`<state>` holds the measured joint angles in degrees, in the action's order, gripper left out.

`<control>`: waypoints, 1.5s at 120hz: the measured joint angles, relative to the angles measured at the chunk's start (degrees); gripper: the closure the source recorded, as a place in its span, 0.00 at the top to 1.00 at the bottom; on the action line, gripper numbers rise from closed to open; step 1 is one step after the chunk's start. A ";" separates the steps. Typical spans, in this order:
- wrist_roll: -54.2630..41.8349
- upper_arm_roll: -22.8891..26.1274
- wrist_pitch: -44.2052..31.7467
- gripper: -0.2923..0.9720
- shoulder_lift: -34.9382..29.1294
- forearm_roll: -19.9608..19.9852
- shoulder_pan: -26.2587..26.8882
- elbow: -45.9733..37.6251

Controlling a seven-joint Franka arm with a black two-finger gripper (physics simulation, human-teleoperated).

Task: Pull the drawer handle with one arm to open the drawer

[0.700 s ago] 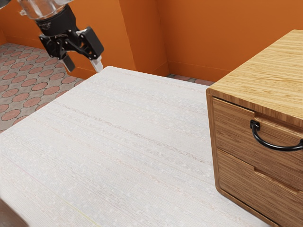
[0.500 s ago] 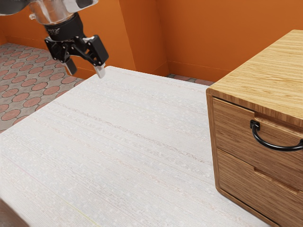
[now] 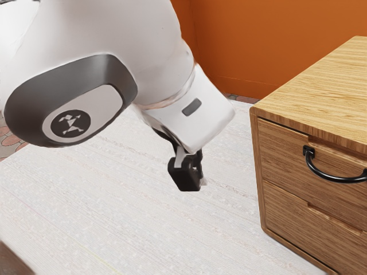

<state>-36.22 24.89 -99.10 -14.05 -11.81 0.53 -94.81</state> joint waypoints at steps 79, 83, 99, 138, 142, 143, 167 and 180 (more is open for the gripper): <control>-23.11 4.70 -18.62 0.77 6.70 6.72 0.84 -0.09; -23.72 4.73 -19.15 0.77 7.03 7.09 0.88 -0.07; -25.88 5.46 -21.29 0.77 9.31 8.76 1.63 0.02; -29.53 5.52 -24.07 0.57 11.66 9.18 2.18 1.79; -29.79 5.55 -24.17 0.55 11.66 9.22 2.30 1.74; -29.85 5.56 -24.20 0.54 11.66 9.23 2.34 1.72; -30.89 5.53 -24.32 0.48 11.28 9.39 3.52 1.04; -31.31 5.42 -24.43 0.47 11.47 9.29 3.75 1.10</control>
<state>-67.53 30.32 -123.53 -2.57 -2.52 4.28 -93.71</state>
